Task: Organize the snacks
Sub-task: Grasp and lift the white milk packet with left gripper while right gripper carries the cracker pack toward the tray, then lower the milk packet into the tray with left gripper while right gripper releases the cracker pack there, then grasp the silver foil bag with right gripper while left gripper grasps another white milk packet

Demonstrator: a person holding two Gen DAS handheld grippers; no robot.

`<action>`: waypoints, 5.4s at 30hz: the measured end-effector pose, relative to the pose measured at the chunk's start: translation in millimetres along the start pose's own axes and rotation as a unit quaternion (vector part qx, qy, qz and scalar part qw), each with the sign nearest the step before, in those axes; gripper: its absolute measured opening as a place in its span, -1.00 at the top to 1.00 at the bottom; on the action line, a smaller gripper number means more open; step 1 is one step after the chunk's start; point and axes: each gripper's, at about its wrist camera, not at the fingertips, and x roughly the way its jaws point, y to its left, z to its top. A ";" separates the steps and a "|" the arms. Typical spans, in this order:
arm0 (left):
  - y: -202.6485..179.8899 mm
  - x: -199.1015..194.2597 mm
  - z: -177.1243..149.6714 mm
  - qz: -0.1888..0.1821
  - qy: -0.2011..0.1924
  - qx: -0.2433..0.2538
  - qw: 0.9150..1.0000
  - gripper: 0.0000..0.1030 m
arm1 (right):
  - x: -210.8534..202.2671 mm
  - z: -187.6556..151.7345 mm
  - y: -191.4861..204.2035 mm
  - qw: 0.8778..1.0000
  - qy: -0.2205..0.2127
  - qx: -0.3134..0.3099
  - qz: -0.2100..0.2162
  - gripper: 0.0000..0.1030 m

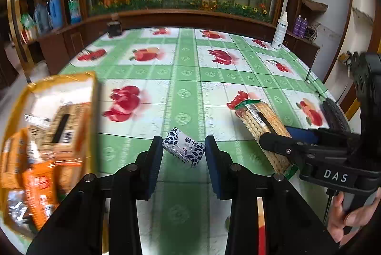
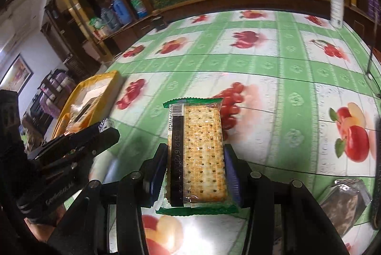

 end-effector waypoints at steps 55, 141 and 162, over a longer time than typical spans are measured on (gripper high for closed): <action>80.3 -62.7 -31.3 0.112 -0.098 -0.020 0.989 0.34 | 16.0 -27.5 109.0 0.996 -0.022 -0.045 0.075 0.09; 24.5 -63.1 -40.0 0.046 -0.084 0.041 0.995 -0.09 | -46.2 -9.6 -55.1 0.985 -0.070 0.119 -0.104 -0.29; -38.2 -59.7 -63.7 -0.057 -0.017 0.104 0.993 -0.09 | -56.3 -50.9 -46.3 0.991 -0.039 0.113 0.066 -0.43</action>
